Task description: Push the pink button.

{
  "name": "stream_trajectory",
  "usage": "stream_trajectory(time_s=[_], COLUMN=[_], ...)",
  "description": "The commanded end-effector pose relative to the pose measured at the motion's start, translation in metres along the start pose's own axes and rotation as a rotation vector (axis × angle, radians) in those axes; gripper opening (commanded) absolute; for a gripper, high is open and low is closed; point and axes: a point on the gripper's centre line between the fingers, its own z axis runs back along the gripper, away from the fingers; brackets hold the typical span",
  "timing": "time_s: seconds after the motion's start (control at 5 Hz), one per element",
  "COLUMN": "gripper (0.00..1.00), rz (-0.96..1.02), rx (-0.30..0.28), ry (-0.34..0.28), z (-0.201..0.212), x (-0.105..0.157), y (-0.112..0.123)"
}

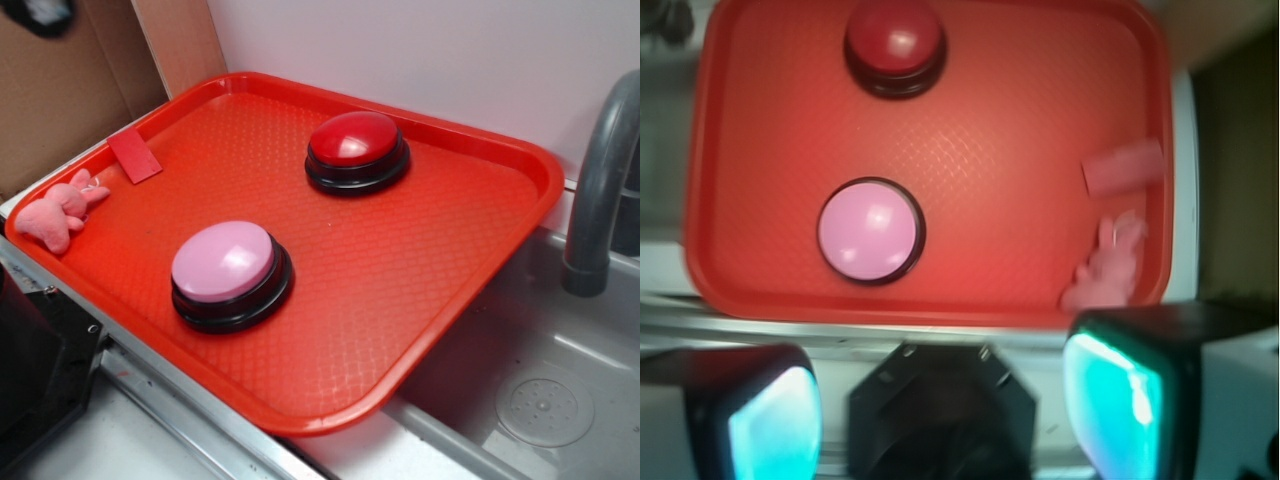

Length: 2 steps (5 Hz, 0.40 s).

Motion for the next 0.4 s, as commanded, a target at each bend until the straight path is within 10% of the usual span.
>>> stream_trajectory(time_s=[0.0, 0.2], gripper=[1.0, 1.0], rz=[-0.327, -0.319], rx=[0.03, 0.004], ry=[0.006, -0.078], z=[-0.051, -0.078], x=[0.032, 0.018], y=[-0.05, -0.055])
